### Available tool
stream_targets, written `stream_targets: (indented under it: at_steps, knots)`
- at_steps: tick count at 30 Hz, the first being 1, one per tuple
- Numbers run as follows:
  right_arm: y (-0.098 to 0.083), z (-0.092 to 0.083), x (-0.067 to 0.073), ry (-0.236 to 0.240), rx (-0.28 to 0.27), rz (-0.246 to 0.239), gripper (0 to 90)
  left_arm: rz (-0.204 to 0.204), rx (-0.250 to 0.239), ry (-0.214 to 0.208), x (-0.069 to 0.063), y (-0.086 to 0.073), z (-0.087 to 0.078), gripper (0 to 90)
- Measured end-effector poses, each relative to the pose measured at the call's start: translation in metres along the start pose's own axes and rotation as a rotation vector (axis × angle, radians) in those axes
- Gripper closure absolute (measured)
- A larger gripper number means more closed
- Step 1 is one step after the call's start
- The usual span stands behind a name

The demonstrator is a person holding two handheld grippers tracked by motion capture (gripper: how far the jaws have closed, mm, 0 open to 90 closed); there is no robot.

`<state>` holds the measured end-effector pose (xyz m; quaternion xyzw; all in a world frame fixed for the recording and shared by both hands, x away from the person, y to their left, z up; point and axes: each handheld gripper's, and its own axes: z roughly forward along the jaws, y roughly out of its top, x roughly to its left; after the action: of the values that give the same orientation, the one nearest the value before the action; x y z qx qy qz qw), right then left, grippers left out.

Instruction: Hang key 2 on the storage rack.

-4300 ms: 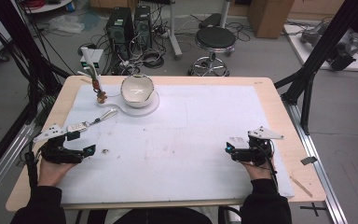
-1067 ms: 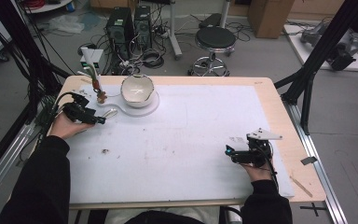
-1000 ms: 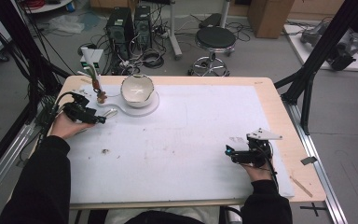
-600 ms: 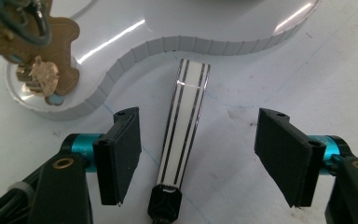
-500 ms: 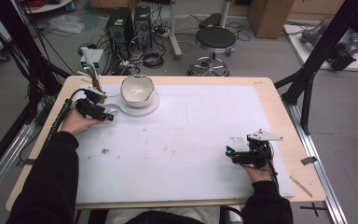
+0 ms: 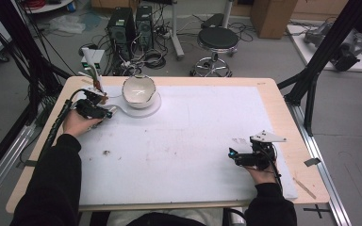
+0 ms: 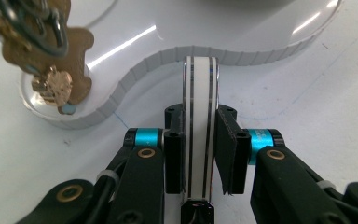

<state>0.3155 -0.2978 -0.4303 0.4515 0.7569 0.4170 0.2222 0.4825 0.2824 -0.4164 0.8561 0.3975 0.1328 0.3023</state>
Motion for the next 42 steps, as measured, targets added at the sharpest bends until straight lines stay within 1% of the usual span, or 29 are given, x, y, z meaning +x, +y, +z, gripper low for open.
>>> stream_targets:
  at_steps: [1,4,5,6,7,8,9,12,13,15,16,17,19,21,22,23,24,25,27,29,30,34,35,36,37,38,40,41,42]
  knots:
    - [0.0,0.0,0.0,-0.002,0.0,0.003,0.7,0.015,0.001,-0.002,-0.002,0.001,-0.004,74.4]
    - [0.0,-0.001,0.0,0.001,-0.001,0.005,0.7,0.015,0.002,-0.011,-0.003,0.002,-0.009,74.4]
    - [0.0,-0.002,0.0,0.0,-0.005,0.006,0.7,0.006,0.002,-0.036,-0.002,0.002,-0.016,74.4]
    - [0.0,-0.002,0.0,0.0,-0.008,0.002,0.7,0.006,0.002,-0.036,-0.002,0.002,-0.016,74.4]
    - [0.0,-0.002,0.0,0.0,-0.009,0.001,0.7,0.012,0.006,-0.031,-0.001,0.002,-0.023,74.4]
    - [0.0,-0.002,0.0,0.0,-0.009,0.001,0.7,0.012,0.006,-0.031,-0.001,0.002,-0.023,74.4]
    - [0.0,-0.002,0.0,0.001,-0.008,0.0,0.7,0.016,0.006,-0.026,-0.001,0.002,-0.028,74.4]
    - [0.0,-0.001,0.0,0.003,-0.007,0.001,0.7,0.028,-0.028,-0.009,-0.004,0.004,-0.049,74.5]
    - [0.0,-0.001,0.0,0.003,-0.008,0.002,0.7,0.028,-0.028,-0.009,-0.004,0.004,-0.049,74.4]
    - [0.0,-0.002,0.001,0.002,-0.012,0.0,0.7,0.011,-0.071,-0.002,-0.001,0.003,-0.067,74.4]
    - [0.0,-0.002,0.001,0.002,-0.012,0.0,0.7,0.011,-0.071,-0.002,-0.001,0.003,-0.067,74.4]
    - [0.0,-0.002,0.0,0.001,-0.017,-0.002,0.7,-0.016,-0.101,0.001,0.003,0.001,-0.079,74.5]
    - [0.0,-0.002,0.0,0.0,-0.015,0.004,0.7,-0.036,-0.142,0.014,0.008,-0.002,-0.093,74.5]
    - [0.0,-0.002,0.0,0.0,-0.014,0.004,0.7,-0.045,-0.172,0.033,0.011,-0.004,-0.102,74.5]
    - [0.0,-0.002,0.0,0.001,-0.015,0.002,0.7,-0.045,-0.172,0.033,0.011,-0.004,-0.102,74.6]
    - [0.001,-0.001,0.0,0.003,-0.015,0.003,0.7,-0.068,-0.21,0.067,0.015,-0.006,-0.114,74.6]
    - [0.0,-0.001,0.0,0.002,-0.015,0.001,0.7,-0.068,-0.21,0.067,0.015,-0.006,-0.114,74.6]
    - [0.001,-0.001,0.0,0.001,-0.015,0.0,0.7,-0.102,-0.227,0.086,0.018,-0.008,-0.122,74.6]
    - [0.001,-0.001,0.001,0.002,-0.012,0.005,0.7,-0.119,-0.234,0.1,0.02,-0.009,-0.127,74.7]
    - [0.001,0.0,0.001,0.003,-0.012,0.003,0.7,-0.124,-0.232,0.105,0.022,-0.009,-0.13,74.7]
    - [0.001,0.0,0.001,0.002,-0.011,0.003,0.7,-0.124,-0.232,0.122,0.023,-0.006,-0.134,74.7]
    - [0.001,0.001,0.001,0.002,-0.011,0.002,0.7,-0.12,-0.242,0.135,0.025,0.0,-0.139,74.7]
    - [0.001,0.0,0.001,0.001,-0.014,0.0,0.7,-0.12,-0.246,0.159,0.026,0.006,-0.144,74.7]
    - [0.001,0.0,0.001,0.001,-0.014,0.0,0.7,-0.12,-0.246,0.159,0.026,0.006,-0.144,74.7]
    - [0.001,0.0,0.001,0.002,-0.011,0.003,0.7,-0.141,-0.248,0.161,0.03,0.009,-0.147,74.7]
    - [0.001,0.0,0.001,0.002,-0.011,0.003,0.7,-0.141,-0.248,0.161,0.03,0.009,-0.147,74.7]
    - [0.001,0.001,0.001,0.004,-0.008,0.006,0.7,-0.152,-0.237,0.197,0.035,0.011,-0.147,74.7]
    - [0.001,0.001,0.001,0.005,-0.008,0.005,0.7,-0.17,-0.249,0.209,0.039,0.012,-0.149,74.7]
    - [0.001,0.001,0.001,0.005,-0.008,0.005,0.7,-0.17,-0.249,0.209,0.039,0.012,-0.149,74.7]
